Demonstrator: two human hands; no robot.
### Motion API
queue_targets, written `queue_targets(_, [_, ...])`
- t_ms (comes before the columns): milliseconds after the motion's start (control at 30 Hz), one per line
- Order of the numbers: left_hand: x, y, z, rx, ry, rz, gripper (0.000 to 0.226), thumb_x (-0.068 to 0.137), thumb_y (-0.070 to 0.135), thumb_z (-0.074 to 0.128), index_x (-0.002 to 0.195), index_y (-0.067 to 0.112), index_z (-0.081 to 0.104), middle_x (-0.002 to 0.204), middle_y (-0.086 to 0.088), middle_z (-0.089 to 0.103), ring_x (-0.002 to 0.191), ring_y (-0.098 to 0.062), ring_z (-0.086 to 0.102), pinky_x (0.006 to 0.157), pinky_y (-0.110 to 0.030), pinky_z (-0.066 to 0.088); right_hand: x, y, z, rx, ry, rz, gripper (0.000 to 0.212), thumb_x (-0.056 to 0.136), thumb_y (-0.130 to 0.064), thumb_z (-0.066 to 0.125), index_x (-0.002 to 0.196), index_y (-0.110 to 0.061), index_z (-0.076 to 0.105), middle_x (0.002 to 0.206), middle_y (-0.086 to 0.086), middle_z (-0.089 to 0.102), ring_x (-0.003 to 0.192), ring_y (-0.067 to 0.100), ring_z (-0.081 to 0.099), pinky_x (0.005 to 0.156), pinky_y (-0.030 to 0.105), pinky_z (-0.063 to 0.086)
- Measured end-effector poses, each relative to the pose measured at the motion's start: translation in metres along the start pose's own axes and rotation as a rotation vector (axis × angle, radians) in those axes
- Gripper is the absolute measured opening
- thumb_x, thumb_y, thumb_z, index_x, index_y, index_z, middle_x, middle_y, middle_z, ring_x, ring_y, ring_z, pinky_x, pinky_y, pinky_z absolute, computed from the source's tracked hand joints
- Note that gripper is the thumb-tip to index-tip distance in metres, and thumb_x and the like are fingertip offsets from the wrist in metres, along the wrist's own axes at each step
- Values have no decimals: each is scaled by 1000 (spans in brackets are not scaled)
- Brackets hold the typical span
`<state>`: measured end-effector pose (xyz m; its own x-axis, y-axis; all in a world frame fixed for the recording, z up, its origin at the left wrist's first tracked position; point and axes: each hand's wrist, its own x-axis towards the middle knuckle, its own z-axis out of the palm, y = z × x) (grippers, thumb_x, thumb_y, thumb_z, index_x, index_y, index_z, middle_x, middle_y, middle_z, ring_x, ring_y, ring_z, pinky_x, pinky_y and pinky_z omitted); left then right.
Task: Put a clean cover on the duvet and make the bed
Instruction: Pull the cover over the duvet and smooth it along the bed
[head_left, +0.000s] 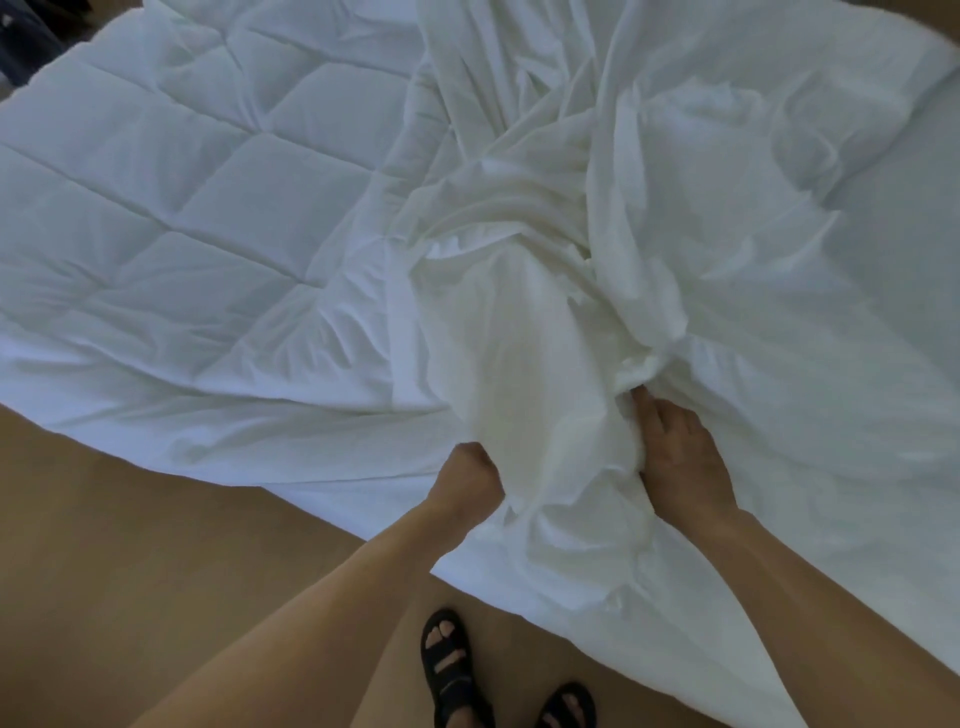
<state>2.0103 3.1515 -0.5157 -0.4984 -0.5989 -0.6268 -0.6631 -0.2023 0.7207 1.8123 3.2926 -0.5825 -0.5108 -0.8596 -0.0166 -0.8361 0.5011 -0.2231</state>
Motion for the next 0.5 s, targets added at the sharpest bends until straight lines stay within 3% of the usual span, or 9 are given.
queue_targets(67, [-7, 9, 6, 22, -137, 116, 25, 90, 6, 59, 85, 30, 56, 82, 8, 60, 70, -3, 53, 58, -10, 44, 0, 2, -7, 22, -10, 37, 70, 62, -1, 82, 127, 0, 57, 91, 16, 60, 79, 38, 59, 62, 40, 51])
queue_targets(133, [-11, 11, 16, 71, -261, 159, 36, 88, 3, 62, 97, 35, 49, 98, 3, 59, 82, -6, 54, 68, -12, 46, -3, -1, -20, 108, -19, 42, 39, 67, 4, 79, 102, 3, 63, 86, 17, 61, 79, 40, 61, 62, 41, 50])
queue_targets(233, [-14, 10, 29, 77, -365, 78, 52, 89, -1, 57, 128, 32, 47, 108, 12, 56, 100, -7, 52, 87, -21, 43, -5, -3, -46, 222, -71, 39, 18, 79, 0, 74, 93, 4, 63, 90, 19, 62, 85, 36, 59, 68, 36, 41])
queue_targets(300, [-13, 9, 32, 50, -375, 36, 59, 90, -2, 56, 138, 31, 43, 113, 15, 53, 113, -10, 49, 94, -24, 40, -5, 0, -55, 242, -73, -17, 9, 82, -1, 69, 87, 2, 61, 84, 16, 59, 80, 35, 58, 66, 34, 37])
queue_targets(400, [-7, 15, 32, 67, -376, 47, 45, 94, 7, 58, 133, 28, 49, 114, 13, 54, 110, -11, 51, 92, -26, 43, -6, 3, -65, 273, -105, -17, 6, 88, -3, 63, 84, 0, 59, 82, 12, 58, 76, 30, 55, 62, 35, 38])
queue_targets(500, [-1, 18, 21, 152, -296, 25, 31, 94, 11, 59, 124, 19, 59, 114, 3, 64, 97, -13, 59, 76, -21, 51, -4, 7, -71, 255, -95, -26, 6, 88, -5, 63, 84, -2, 60, 81, 9, 58, 72, 28, 54, 57, 32, 33])
